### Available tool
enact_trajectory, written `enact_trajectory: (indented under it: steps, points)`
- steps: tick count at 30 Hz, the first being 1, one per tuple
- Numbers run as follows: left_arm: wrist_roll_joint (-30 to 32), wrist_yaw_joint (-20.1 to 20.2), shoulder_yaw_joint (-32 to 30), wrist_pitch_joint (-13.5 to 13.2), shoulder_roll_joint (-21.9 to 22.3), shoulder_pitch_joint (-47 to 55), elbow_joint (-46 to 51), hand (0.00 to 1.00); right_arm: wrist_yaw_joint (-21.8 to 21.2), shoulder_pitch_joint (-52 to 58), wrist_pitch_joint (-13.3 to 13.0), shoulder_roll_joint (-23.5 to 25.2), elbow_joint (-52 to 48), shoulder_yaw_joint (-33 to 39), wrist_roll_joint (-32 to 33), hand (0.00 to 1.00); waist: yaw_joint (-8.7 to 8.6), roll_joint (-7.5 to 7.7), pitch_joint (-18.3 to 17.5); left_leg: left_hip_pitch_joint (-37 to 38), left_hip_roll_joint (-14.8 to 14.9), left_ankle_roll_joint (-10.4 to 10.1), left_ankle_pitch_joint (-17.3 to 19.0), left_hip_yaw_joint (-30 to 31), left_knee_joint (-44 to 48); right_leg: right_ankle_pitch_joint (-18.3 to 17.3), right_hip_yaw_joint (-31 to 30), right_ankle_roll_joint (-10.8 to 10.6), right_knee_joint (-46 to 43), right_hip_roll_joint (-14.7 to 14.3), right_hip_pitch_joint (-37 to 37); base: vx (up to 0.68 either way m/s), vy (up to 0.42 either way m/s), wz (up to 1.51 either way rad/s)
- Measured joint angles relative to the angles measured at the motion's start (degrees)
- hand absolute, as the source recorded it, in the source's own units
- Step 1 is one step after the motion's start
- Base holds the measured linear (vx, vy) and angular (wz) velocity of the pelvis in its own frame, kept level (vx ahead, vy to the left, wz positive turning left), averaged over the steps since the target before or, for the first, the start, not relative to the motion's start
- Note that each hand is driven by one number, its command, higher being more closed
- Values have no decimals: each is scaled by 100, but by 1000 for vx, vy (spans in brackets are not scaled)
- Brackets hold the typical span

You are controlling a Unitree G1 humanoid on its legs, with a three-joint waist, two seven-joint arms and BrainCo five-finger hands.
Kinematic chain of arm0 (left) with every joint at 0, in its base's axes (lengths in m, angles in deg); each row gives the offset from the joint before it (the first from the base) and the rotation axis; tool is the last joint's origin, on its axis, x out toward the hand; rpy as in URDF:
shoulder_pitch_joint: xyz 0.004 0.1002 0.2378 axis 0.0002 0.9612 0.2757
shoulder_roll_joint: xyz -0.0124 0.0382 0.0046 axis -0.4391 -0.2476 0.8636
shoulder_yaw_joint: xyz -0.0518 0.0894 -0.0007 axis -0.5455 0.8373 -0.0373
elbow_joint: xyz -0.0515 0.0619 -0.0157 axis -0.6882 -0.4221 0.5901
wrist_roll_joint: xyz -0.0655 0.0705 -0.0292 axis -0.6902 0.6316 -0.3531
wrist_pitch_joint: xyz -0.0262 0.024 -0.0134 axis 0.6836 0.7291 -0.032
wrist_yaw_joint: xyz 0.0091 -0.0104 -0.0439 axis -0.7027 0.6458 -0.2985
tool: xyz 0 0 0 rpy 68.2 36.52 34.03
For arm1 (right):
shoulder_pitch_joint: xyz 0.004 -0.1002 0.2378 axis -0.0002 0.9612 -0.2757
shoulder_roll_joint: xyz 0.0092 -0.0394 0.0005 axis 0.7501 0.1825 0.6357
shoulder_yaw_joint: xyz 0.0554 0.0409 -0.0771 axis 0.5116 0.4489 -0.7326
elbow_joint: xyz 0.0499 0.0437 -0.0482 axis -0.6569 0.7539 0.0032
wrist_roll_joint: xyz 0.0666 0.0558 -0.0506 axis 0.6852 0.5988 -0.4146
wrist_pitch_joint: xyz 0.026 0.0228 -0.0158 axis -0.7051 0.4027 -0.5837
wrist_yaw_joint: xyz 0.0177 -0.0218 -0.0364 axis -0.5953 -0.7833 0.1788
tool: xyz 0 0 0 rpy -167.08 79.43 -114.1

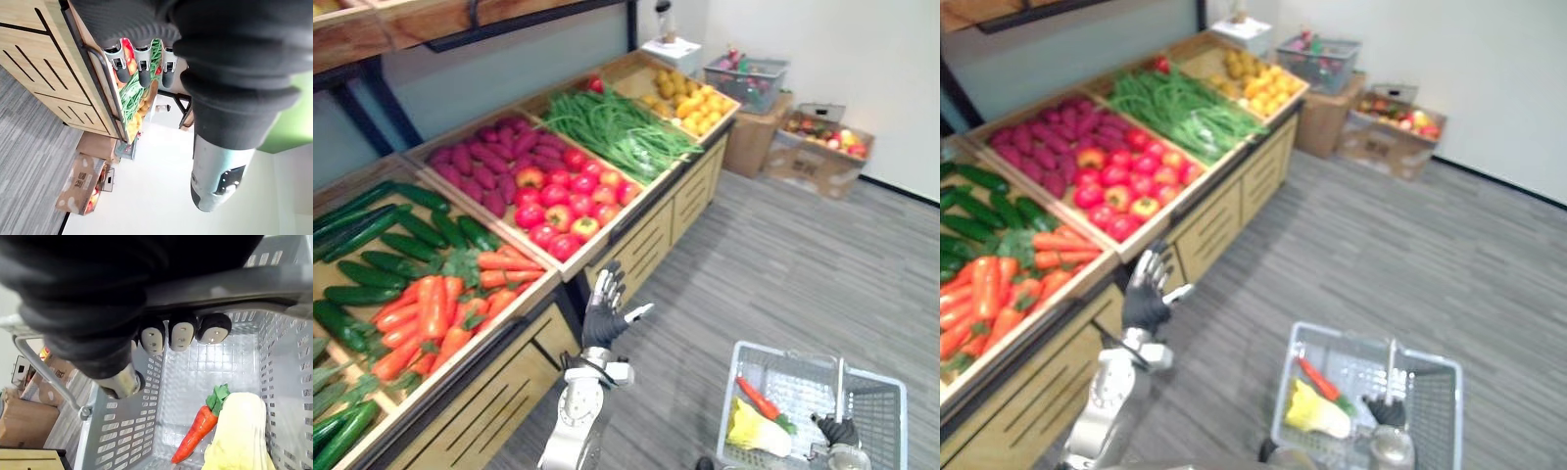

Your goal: Pick vegetable in the basket

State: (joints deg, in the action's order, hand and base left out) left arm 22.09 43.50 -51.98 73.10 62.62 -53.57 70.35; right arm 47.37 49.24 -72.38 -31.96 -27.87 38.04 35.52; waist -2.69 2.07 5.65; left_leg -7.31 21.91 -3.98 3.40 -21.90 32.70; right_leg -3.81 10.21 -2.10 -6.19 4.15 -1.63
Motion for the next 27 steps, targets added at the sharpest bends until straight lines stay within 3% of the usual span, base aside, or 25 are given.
enact_trajectory:
  steps: [1,3,5,8,9,11,15,17,19,21,23,24,25,26,27]
  points:
    - [0,11,21,-4,49,80,17,0,31,-51,-2,-103,5,3,0,100,105,-43,26,-96,-608,-182,317,982,163,5,-286,-7,4,124,-31,-46,74,-126]
    - [14,12,53,-4,102,188,99,0,32,-47,-7,-256,100,-50,-16,100,140,-189,43,-154,-1126,-248,561,1674,6,42,-520,-69,66,160,-26,-19,171,-86]
    - [28,16,49,-23,98,379,365,0,28,19,-5,-261,192,-73,-41,100,139,-345,13,-94,-1170,-145,474,1779,-802,72,-584,-168,189,61,-43,4,262,-48]
    - [26,13,34,-44,104,341,491,0,48,57,-3,-255,196,50,-44,100,79,-429,-101,253,-1376,-137,653,1771,-2148,344,-559,-400,509,192,-230,69,224,9]
    - [26,5,27,-47,83,238,485,0,58,19,10,-238,220,66,-42,100,107,-299,-16,224,-1558,-74,491,1723,-2338,534,-564,-515,734,338,-236,46,178,11]
    - [25,-36,-104,-31,46,294,461,0,75,-30,12,-232,226,56,-43,100,119,-202,16,206,-1734,-46,479,1681,-2310,744,-582,-618,1011,479,-129,63,154,1]
    - [32,-94,-68,-35,-110,243,511,0,98,-86,3,-246,310,8,-123,100,131,-102,59,399,-1885,49,591,1602,-2254,697,-664,-660,795,638,-90,70,101,-15]
    - [67,-97,30,-32,-146,103,495,0,100,-254,-68,-240,307,6,-166,100,146,-48,84,455,-1912,145,752,1439,-2250,335,-816,-612,-363,673,-734,6,133,-44]
    - [203,-102,42,-28,-220,86,485,0,106,-374,-93,-179,303,6,-165,100,144,-14,95,575,-1912,200,832,1227,-2276,271,-723,-499,-1364,720,-1236,-70,91,-57]
    - [251,-108,29,-26,-400,136,451,0,110,-376,-97,-56,304,-48,-161,100,147,169,86,782,-1925,184,900,1050,-2368,171,-489,-340,-1868,854,-1419,-42,62,-49]
    - [250,-113,-28,-27,-593,150,444,0,113,-241,-96,49,308,-171,-160,100,133,333,-10,833,-1889,167,926,974,-2367,25,38,-173,-1572,883,-1303,89,-8,-28]
    - [250,-114,-64,-27,-593,140,443,0,113,-244,-96,59,308,-187,-160,100,134,346,-21,807,-1868,156,911,958,-2355,28,129,-175,-1337,839,-1219,159,-54,-35]
    - [250,-113,-106,-25,-580,66,432,0,115,-304,-93,49,309,-192,-161,100,129,359,-28,720,-1799,106,849,861,-2366,184,294,-345,-632,701,-992,167,-68,-26]
    - [251,-111,-130,-20,-529,34,349,0,122,-305,-94,1,310,-180,-162,100,97,187,36,682,-1739,104,827,863,-2373,377,297,-323,-255,578,-848,132,-54,-23]
    - [251,-109,-126,-13,-495,31,302,0,127,-304,-93,-9,311,-149,-162,100,93,134,34,693,-1731,108,820,864,-2371,397,305,-327,-177,566,-799,118,-32,-6]
